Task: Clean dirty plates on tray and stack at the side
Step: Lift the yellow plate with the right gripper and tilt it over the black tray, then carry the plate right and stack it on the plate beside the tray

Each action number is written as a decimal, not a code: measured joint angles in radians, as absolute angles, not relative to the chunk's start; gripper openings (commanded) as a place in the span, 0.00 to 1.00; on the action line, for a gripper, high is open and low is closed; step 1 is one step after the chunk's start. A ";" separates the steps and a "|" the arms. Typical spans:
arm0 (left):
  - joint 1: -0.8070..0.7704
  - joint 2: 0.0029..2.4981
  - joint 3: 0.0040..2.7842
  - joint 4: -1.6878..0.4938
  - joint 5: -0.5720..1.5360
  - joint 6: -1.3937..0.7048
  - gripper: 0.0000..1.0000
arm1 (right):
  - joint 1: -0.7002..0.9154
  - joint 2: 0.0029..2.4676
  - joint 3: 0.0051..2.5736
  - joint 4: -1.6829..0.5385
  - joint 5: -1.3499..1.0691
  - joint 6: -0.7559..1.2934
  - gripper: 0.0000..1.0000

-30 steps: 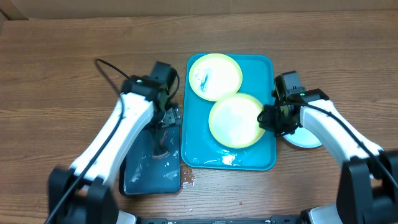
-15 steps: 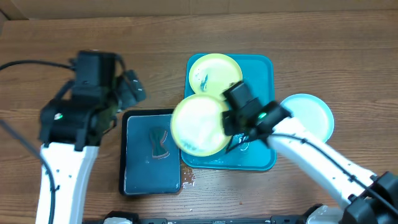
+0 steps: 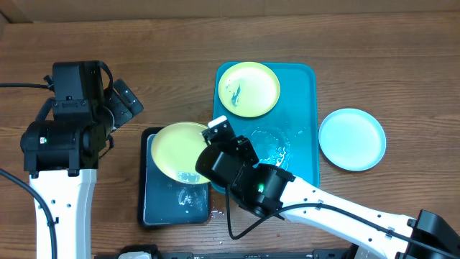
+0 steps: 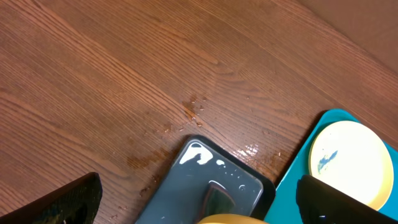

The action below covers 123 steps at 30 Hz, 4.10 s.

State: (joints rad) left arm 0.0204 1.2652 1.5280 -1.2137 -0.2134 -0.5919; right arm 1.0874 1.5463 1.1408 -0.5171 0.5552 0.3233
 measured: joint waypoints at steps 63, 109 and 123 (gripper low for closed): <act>0.020 1.265 1.528 -1.216 -0.214 -0.592 1.00 | 1.102 1.546 1.145 -0.068 0.774 -0.241 0.04; 0.020 1.265 1.528 -1.216 -0.213 -0.592 1.00 | 0.664 1.546 1.152 -0.368 0.273 0.516 0.04; 0.020 1.265 1.528 -1.216 -0.213 -0.592 1.00 | -0.263 1.515 1.156 -0.943 -0.298 0.609 0.04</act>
State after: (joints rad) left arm 0.0204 1.2652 1.5280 -1.2163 -0.2134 -0.5919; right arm -0.2630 1.5150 1.1564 -0.9428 -0.2981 0.6094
